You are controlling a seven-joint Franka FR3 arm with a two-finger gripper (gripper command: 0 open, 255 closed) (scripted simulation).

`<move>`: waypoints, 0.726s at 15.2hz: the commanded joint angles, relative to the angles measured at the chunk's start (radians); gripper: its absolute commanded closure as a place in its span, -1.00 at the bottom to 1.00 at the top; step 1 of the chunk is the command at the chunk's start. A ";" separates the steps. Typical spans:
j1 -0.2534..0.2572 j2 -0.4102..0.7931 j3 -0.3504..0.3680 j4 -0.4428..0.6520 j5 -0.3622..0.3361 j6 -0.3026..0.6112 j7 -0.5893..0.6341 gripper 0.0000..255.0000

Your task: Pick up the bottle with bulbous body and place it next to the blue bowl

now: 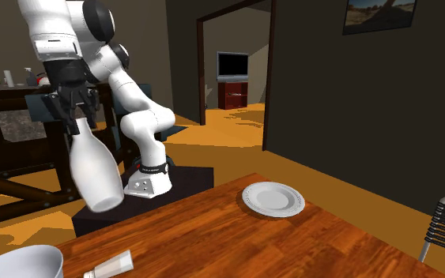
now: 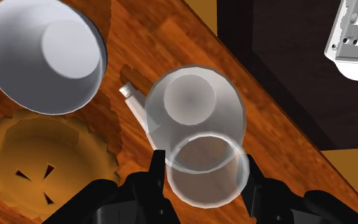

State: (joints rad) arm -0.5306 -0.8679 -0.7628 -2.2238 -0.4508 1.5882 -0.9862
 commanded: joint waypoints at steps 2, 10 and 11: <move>-0.010 -0.014 -0.014 -0.048 -0.016 0.036 0.002 1.00; -0.025 -0.029 -0.061 -0.150 -0.057 0.128 0.007 1.00; -0.026 -0.030 -0.067 -0.162 -0.062 0.139 0.007 1.00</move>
State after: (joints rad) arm -0.5557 -0.8973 -0.8225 -2.3754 -0.5072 1.7160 -0.9780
